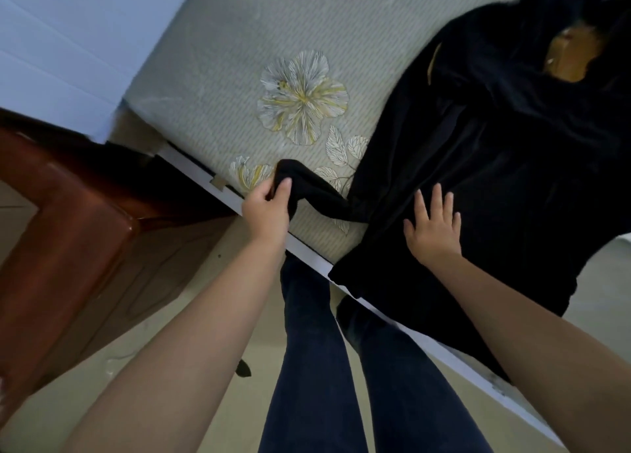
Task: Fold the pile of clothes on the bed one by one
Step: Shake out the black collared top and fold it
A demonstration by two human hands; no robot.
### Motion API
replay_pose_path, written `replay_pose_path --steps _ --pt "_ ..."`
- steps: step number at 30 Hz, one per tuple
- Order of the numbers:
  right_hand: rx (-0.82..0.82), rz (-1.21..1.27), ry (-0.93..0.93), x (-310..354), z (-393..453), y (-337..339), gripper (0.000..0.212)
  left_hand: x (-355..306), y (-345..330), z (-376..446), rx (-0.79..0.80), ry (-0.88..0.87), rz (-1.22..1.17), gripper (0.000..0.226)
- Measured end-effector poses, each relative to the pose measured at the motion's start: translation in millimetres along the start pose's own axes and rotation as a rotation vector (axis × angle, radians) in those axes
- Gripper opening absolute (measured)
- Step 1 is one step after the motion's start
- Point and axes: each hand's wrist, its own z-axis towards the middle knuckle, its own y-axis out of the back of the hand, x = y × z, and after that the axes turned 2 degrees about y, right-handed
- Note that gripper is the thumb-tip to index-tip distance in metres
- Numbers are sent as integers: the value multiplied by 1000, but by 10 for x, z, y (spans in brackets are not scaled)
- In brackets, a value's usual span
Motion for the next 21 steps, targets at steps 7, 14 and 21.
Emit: replay_pose_path --steps 7,14,21 --pt "75 214 12 -119 -65 515 57 -1097 -508 110 211 99 -499 11" --pt "-140 447 -208 -594 -398 1164 56 -2514 -1771 -255 562 -370 -320 12" --pt "-326 759 -459 -1284 -632 1142 50 -1885 -2977 -1281 1186 -560 298 34"
